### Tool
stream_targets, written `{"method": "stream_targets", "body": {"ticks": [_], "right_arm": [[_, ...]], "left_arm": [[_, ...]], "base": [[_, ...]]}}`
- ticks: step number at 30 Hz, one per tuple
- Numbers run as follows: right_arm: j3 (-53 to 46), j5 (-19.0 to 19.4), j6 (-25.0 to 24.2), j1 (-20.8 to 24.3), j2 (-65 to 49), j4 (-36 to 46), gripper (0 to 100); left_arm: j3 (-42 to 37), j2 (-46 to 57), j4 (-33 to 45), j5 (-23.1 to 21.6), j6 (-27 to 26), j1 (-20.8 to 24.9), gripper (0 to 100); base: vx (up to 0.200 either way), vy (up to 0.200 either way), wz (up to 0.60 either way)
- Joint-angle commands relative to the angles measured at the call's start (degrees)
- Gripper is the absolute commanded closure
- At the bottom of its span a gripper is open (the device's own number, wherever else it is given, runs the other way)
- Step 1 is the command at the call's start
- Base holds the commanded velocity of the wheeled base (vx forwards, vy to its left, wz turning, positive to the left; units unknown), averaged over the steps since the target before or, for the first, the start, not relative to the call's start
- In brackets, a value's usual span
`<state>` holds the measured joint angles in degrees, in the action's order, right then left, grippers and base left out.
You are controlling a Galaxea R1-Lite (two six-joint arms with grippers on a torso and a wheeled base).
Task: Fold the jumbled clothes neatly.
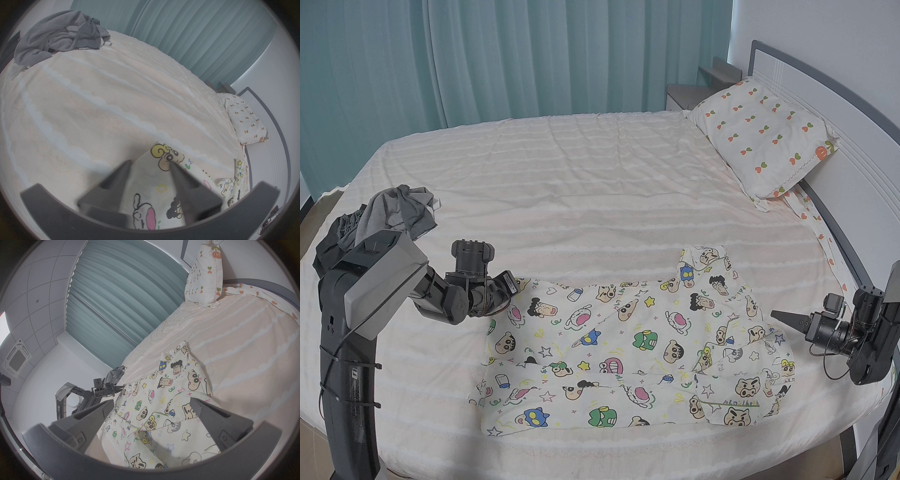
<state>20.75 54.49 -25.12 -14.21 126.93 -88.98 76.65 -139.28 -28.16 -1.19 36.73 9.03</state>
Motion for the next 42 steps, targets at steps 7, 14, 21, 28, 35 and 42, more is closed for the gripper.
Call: {"method": "stream_targets", "body": {"ticks": [7,14,21,28,35,42], "right_arm": [[-0.1,0.0,0.1,0.0,0.4,-0.7,0],[0.0,0.0,2.9,0.1,1.6,-0.7,0],[0.2,0.0,2.8,0.0,1.7,-0.7,0],[0.5,-0.1,2.5,-0.1,1.7,-0.7,0],[2.2,-0.8,2.2,0.1,1.7,-0.7,0],[6.0,-1.9,-1.5,0.9,1.4,2.4,0]], "left_arm": [[0.6,0.5,-0.1,1.2,0.2,-0.8,100],[1.7,3.6,0.1,1.3,0.4,-0.8,100],[3.3,5.5,0.5,1.3,0.4,-0.9,100],[5.9,4.8,0.2,4.4,3.6,-0.9,100],[6.3,4.5,0.4,4.4,4.9,-0.2,100],[4.9,3.8,1.8,4.9,4.8,-0.2,100]], "base": [[0.000,0.000,0.00],[0.000,0.000,0.00],[0.000,0.000,0.00],[0.000,0.000,0.00],[0.000,0.000,0.00],[0.000,0.000,0.00]]}}
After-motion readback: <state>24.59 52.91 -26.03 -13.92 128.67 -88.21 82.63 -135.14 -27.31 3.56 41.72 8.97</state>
